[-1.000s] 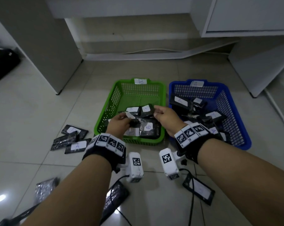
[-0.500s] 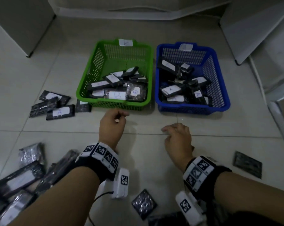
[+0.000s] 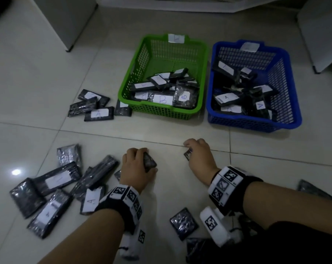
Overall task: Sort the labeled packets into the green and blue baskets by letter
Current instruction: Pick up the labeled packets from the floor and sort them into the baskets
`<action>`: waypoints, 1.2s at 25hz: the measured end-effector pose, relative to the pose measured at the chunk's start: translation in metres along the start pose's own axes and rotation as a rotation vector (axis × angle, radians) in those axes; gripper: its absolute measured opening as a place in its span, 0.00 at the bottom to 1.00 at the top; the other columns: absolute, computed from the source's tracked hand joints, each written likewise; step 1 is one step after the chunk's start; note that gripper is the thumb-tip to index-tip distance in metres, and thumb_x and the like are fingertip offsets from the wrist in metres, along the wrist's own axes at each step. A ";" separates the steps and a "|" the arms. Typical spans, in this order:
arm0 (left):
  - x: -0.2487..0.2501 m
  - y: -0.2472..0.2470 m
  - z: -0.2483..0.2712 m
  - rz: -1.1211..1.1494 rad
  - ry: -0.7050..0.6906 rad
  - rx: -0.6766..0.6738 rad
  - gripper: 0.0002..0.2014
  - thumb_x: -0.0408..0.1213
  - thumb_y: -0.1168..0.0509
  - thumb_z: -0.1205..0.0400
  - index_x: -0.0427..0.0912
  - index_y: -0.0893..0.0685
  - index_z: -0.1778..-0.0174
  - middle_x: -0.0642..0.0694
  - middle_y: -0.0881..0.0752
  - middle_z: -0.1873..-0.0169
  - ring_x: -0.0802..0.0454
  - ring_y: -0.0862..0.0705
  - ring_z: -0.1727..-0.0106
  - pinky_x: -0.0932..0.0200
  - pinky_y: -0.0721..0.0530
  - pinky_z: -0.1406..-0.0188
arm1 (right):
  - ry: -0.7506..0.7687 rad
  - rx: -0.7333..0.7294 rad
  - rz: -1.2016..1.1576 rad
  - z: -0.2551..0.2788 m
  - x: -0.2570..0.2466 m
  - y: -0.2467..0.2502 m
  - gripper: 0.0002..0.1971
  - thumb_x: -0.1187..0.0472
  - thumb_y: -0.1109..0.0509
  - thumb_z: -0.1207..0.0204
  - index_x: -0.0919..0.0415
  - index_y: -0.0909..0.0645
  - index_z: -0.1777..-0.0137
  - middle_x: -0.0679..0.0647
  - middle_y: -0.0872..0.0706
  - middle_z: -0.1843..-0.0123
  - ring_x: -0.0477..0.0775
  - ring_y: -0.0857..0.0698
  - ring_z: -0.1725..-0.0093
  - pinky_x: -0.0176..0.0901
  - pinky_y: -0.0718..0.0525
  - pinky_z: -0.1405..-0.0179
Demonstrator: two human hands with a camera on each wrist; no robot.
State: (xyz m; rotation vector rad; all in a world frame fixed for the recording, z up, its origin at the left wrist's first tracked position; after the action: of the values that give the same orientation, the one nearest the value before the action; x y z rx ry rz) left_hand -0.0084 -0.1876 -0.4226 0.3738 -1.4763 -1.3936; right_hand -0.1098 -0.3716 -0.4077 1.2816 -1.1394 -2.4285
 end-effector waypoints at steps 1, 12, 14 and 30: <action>0.000 0.001 -0.001 0.034 -0.007 -0.008 0.33 0.47 0.25 0.30 0.48 0.27 0.30 0.43 0.27 0.37 0.42 0.29 0.36 0.50 0.28 0.35 | -0.009 -0.009 -0.056 -0.004 -0.006 -0.003 0.25 0.78 0.39 0.29 0.58 0.23 0.34 0.59 0.26 0.38 0.58 0.25 0.39 0.39 0.26 0.41; 0.025 0.052 -0.045 1.650 0.479 -0.237 0.24 0.52 0.50 0.14 0.38 0.21 0.34 0.31 0.15 0.44 0.37 0.15 0.48 0.46 0.12 0.57 | -0.128 -0.024 -0.728 -0.035 -0.056 0.016 0.06 0.63 0.28 0.25 0.55 0.18 0.49 0.58 0.12 0.46 0.60 0.12 0.46 0.57 0.13 0.48; 0.025 0.059 -0.049 1.607 0.415 -0.274 0.22 0.49 0.46 0.14 0.37 0.21 0.34 0.32 0.16 0.47 0.40 0.14 0.53 0.49 0.12 0.59 | -0.129 -0.026 -0.762 -0.032 -0.066 0.023 0.08 0.63 0.30 0.22 0.57 0.19 0.44 0.58 0.12 0.46 0.60 0.12 0.49 0.53 0.12 0.58; 0.052 0.117 -0.129 1.604 0.237 -0.015 0.22 0.15 0.43 0.23 0.36 0.28 0.35 0.30 0.18 0.46 0.43 0.15 0.61 0.53 0.11 0.69 | -0.093 0.153 -1.011 -0.095 -0.116 0.100 0.08 0.72 0.40 0.18 0.62 0.23 0.54 0.64 0.17 0.49 0.56 0.13 0.60 0.58 0.12 0.50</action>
State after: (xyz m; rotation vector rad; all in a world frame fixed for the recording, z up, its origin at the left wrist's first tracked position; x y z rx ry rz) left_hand 0.1213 -0.2670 -0.3230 -0.5826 -1.0085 -0.0399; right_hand 0.0157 -0.4388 -0.2970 2.2172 -0.7894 -3.1058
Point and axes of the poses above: each hand's wrist, its own z-axis away from the middle knuckle, its own y-axis out of the back of the hand, x = y × z, the point moved 3 cm from there along -z, towards the middle knuckle
